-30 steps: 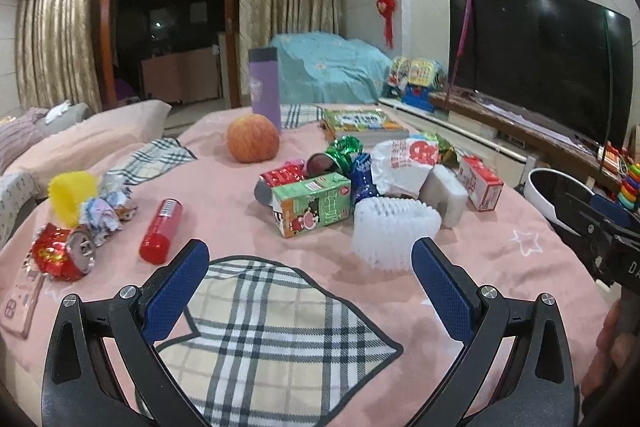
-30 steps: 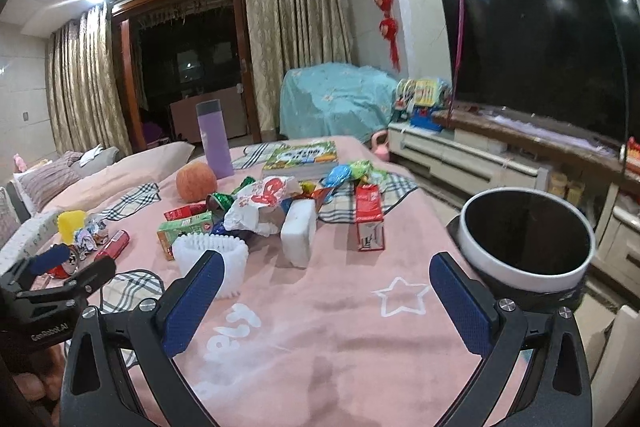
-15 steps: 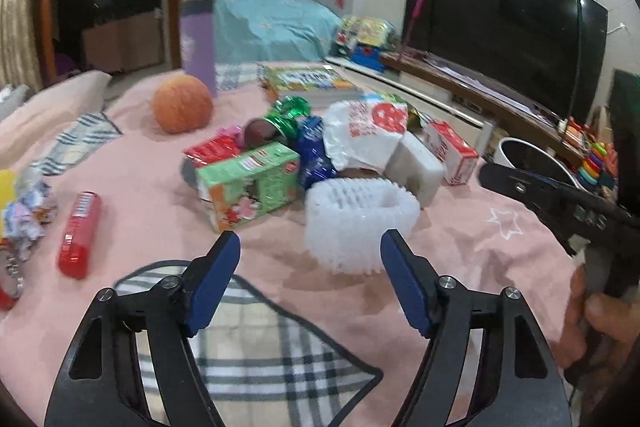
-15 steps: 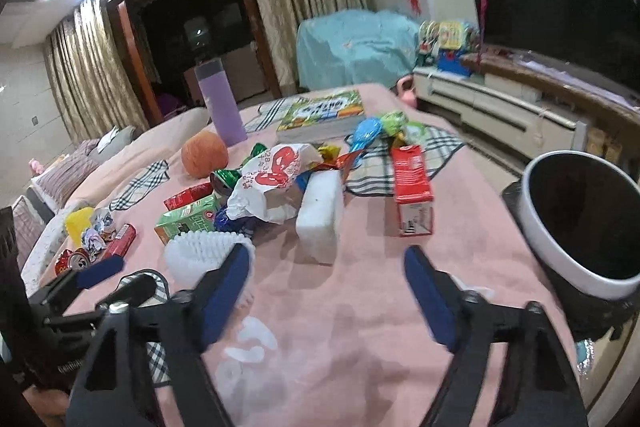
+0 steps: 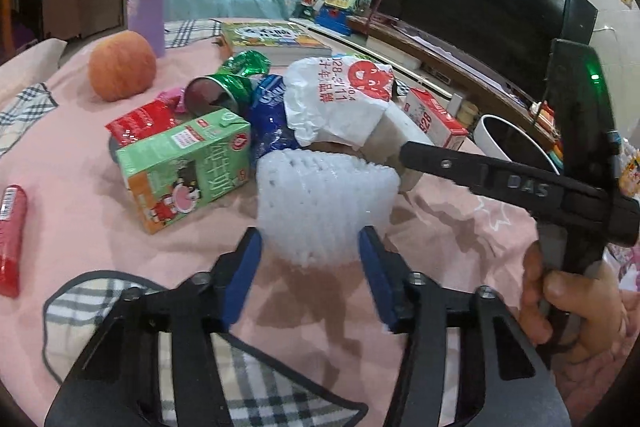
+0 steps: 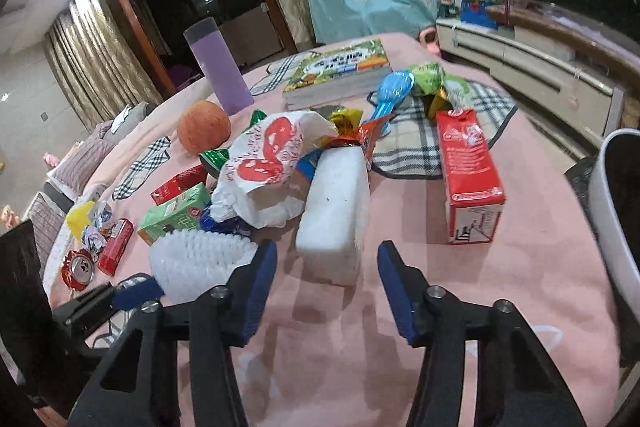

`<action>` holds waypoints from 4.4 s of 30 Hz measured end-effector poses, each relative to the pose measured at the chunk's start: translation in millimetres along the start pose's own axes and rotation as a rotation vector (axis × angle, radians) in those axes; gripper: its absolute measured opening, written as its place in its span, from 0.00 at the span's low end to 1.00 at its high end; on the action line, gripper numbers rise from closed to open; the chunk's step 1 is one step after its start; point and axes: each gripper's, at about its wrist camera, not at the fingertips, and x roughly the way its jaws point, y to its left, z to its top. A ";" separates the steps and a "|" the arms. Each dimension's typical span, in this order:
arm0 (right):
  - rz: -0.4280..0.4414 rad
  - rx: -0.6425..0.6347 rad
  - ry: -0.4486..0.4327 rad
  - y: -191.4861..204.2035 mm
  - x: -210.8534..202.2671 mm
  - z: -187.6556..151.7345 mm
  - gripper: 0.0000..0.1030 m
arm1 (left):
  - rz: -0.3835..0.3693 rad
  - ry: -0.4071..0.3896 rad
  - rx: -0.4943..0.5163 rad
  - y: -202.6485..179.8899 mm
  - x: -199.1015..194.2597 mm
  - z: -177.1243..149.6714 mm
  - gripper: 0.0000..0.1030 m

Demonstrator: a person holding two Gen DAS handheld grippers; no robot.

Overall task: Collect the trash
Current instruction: 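Grasp the white mesh sleeve with the left gripper while the right grasps the white foam block, then carry the mesh sleeve and foam block over the trash bin with both grippers, then open both grippers to drop the mesh sleeve and foam block into the bin, then grasp the white plastic bag with the left gripper while the right grasps the red milk carton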

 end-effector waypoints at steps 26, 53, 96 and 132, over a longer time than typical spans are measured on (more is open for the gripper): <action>-0.044 0.086 -0.090 -58.3 -101.7 -47.9 0.26 | -0.091 -0.048 0.117 -85.9 -24.4 -2.6 0.19; -0.230 0.232 -0.204 -183.3 -180.0 -39.9 0.26 | -0.174 -0.017 0.280 -236.0 34.6 60.1 0.19; -0.270 0.259 -0.077 -253.1 -148.0 -0.7 0.49 | -0.149 0.162 0.308 -285.5 135.2 93.1 0.68; -0.120 0.093 -0.121 -84.3 -107.9 -34.6 0.91 | 0.103 -0.046 -0.015 -85.2 5.4 11.8 0.76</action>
